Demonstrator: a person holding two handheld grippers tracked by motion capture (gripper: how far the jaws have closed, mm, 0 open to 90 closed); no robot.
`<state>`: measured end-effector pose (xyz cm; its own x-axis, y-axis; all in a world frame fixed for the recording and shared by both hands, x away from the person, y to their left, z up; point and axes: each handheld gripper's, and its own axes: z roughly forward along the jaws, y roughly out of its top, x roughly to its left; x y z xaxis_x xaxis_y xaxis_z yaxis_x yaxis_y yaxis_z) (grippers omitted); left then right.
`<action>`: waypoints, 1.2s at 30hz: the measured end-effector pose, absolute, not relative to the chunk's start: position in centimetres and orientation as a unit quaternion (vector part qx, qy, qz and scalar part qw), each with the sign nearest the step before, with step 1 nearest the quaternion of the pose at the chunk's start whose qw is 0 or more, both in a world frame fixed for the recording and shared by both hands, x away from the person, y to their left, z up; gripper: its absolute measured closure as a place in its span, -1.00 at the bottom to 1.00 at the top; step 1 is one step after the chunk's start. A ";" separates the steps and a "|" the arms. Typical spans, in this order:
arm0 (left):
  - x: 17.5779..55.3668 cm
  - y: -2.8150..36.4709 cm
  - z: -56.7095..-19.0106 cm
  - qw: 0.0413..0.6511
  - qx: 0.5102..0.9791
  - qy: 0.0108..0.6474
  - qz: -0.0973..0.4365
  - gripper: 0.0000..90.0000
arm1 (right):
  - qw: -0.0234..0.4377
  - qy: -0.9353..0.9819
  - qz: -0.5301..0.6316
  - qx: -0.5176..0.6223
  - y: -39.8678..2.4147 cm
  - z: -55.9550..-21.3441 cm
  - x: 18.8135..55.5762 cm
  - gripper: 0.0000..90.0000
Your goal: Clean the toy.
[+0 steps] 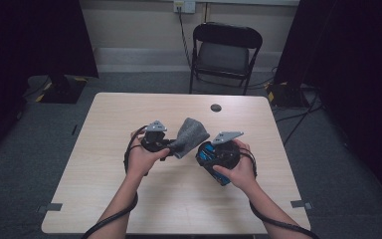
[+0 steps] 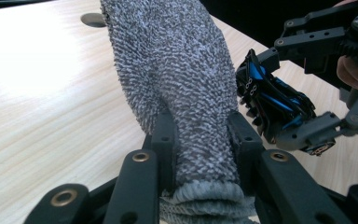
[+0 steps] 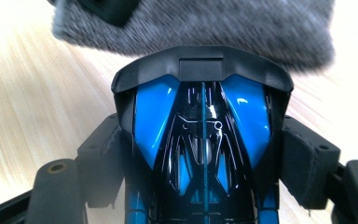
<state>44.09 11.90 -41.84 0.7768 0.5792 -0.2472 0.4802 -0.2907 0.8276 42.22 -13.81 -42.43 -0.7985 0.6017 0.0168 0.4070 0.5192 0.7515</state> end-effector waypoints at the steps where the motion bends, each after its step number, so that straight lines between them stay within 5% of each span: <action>1: 44.1 11.7 -41.9 0.496 0.802 0.329 0.046 0.53 | 0.121 0.865 0.393 0.289 -13.6 -42.4 42.1 -0.44; 36: 43.1 11.6 -42.4 0.495 0.814 0.304 0.015 0.54 | 0.140 0.857 0.369 0.332 -15.7 -42.2 44.7 -0.44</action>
